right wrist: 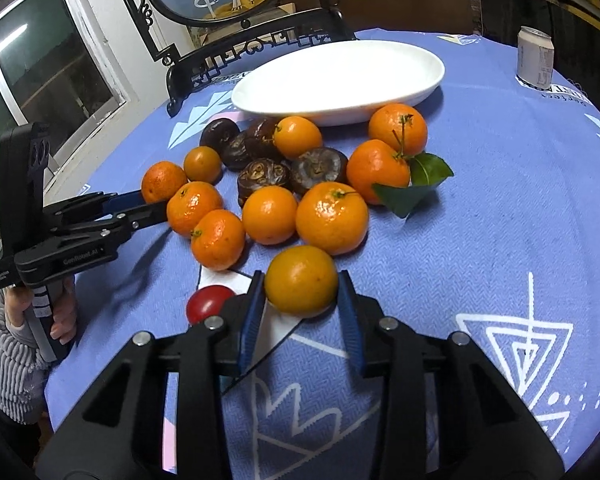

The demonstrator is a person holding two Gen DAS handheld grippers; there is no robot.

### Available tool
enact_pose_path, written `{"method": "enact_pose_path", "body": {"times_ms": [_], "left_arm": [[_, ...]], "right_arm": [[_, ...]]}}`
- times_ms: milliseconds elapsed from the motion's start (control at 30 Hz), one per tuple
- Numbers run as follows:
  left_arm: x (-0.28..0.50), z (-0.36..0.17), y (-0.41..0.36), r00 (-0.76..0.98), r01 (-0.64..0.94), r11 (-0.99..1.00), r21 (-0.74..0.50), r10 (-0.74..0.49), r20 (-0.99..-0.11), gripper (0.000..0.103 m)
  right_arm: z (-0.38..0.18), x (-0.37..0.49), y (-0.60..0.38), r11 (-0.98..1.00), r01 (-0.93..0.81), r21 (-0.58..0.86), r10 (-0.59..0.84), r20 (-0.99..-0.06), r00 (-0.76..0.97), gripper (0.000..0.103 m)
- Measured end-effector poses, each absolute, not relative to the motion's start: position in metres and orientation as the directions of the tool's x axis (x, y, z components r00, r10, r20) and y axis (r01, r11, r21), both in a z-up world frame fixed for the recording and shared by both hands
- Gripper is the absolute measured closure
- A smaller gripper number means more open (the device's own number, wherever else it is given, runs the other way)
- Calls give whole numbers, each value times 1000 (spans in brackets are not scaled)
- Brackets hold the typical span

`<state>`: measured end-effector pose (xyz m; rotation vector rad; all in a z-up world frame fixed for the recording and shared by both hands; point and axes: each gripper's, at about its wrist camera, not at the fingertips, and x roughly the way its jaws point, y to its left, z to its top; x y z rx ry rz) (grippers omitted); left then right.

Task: Organize fruits
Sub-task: 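Close the left tool on the large mandarin while the right tool grasps the yellow-orange orange, then carry both fruits over the white plate and open both tools to release them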

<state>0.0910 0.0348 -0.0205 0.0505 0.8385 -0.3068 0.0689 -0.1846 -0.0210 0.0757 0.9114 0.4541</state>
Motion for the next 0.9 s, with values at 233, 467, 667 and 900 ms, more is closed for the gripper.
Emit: {"method": "enact_pose_path", "body": {"times_ms": [233,467,667,900], "left_arm": [[96,-18,49,646,234,964,-123,-249,-722,59],[94,-17,38,667,247,968,-44,-203,-717,52],[100,-18,44,668,235,970,-68,-212,-713,57],[88,-2,46,698,236,968,-80,-226,-679,58]], "right_arm": [[-21,69,-186,903,-347,253,411,-745,526,66],[-22,67,-184,905,-353,238,403,-746,530,66],[-21,68,-184,904,-352,242,406,-745,530,66],[-7,65,-201,889,-340,306,451,-708,543,66]]}}
